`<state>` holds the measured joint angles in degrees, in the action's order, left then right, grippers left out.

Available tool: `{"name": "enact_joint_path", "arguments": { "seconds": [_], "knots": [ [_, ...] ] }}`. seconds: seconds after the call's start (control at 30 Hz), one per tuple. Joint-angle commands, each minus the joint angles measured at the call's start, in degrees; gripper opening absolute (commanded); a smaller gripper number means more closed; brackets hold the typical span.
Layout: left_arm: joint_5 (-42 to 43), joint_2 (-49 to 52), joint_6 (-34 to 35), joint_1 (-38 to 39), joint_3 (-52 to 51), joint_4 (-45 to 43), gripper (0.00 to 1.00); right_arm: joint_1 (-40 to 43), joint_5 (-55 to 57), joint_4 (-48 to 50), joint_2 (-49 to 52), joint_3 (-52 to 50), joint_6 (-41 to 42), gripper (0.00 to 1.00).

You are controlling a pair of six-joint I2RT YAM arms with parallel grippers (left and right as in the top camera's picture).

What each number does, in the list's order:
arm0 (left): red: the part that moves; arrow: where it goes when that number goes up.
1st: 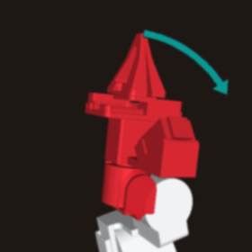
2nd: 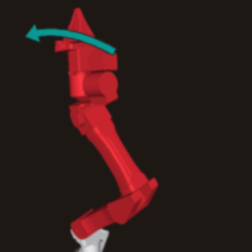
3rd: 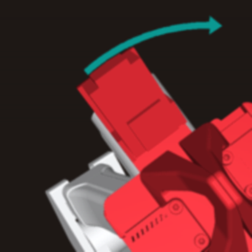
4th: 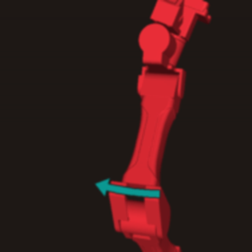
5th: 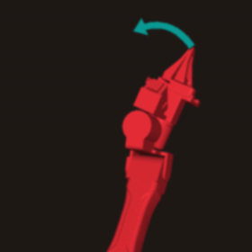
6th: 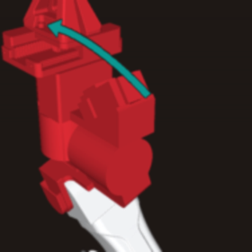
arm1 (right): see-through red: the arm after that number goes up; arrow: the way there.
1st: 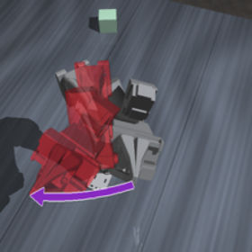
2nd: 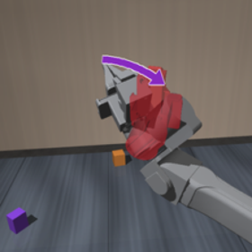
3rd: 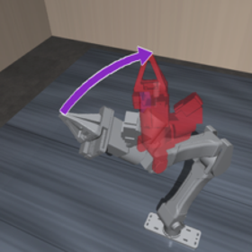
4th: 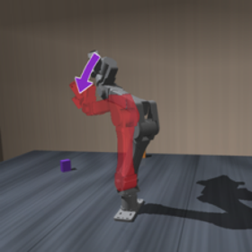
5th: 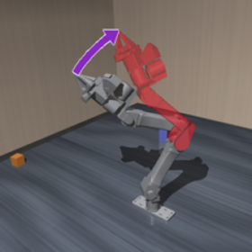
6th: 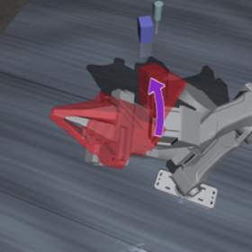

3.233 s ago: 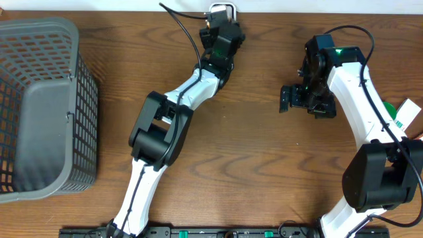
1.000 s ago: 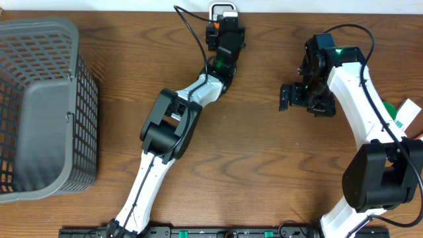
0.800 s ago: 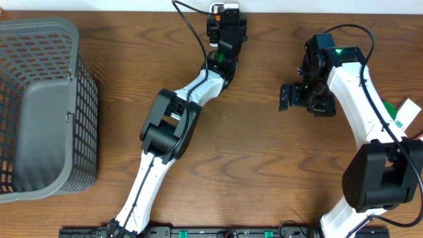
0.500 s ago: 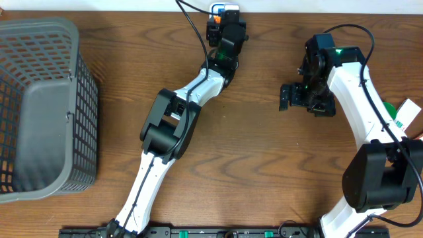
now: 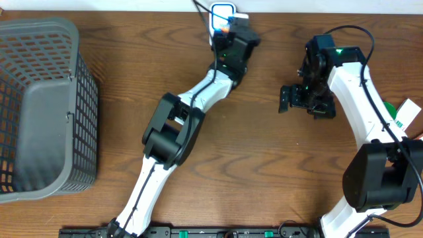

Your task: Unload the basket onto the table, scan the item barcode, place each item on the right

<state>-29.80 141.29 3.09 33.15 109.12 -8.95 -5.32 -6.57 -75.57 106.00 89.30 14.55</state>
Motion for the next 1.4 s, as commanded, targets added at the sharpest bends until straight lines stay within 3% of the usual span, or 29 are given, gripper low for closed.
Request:
{"name": "enact_joint_path", "arguments": {
  "seconds": [0.0, 0.27, 0.53, 0.63, 0.7, 0.9, 1.2, 1.37],
  "knots": [
    [-1.8, -6.7, 4.7, 1.2, 1.0, 4.6, 0.74, 3.7, -1.8, -2.6, -0.8, 2.8, -0.9, 0.99],
    [-0.6, -14.2, 14.2, 2.2, 1.0, 19.3, 0.74, 19.6, -14.9, -10.3, -6.4, 12.8, -5.6, 0.99],
    [16.4, -21.0, 27.7, 6.8, 1.0, 34.9, 0.73, 34.7, -18.5, -16.3, -20.3, 17.9, -5.6, 0.99],
    [25.1, -21.4, 29.2, 9.3, 1.0, 37.7, 0.73, 37.7, -18.6, -17.0, -26.2, 17.9, -5.6, 0.99],
    [28.6, -21.4, 29.2, 11.7, 1.0, 39.5, 0.73, 38.9, -18.6, -17.0, -30.0, 17.9, -5.1, 0.99],
    [28.7, -21.4, 28.9, 19.4, 0.7, 44.1, 0.73, 39.0, -18.6, -17.1, -39.9, 17.9, -4.9, 0.99],
    [31.6, -21.4, 33.2, 20.7, -3.5, 47.3, 0.74, 39.0, -17.0, -17.2, -45.3, 17.9, -4.9, 0.99],
    [31.6, -21.4, 33.2, 19.5, -4.5, 49.0, 0.96, 39.0, -15.3, -18.1, -43.8, 17.8, -4.3, 0.99]
  ]
}}
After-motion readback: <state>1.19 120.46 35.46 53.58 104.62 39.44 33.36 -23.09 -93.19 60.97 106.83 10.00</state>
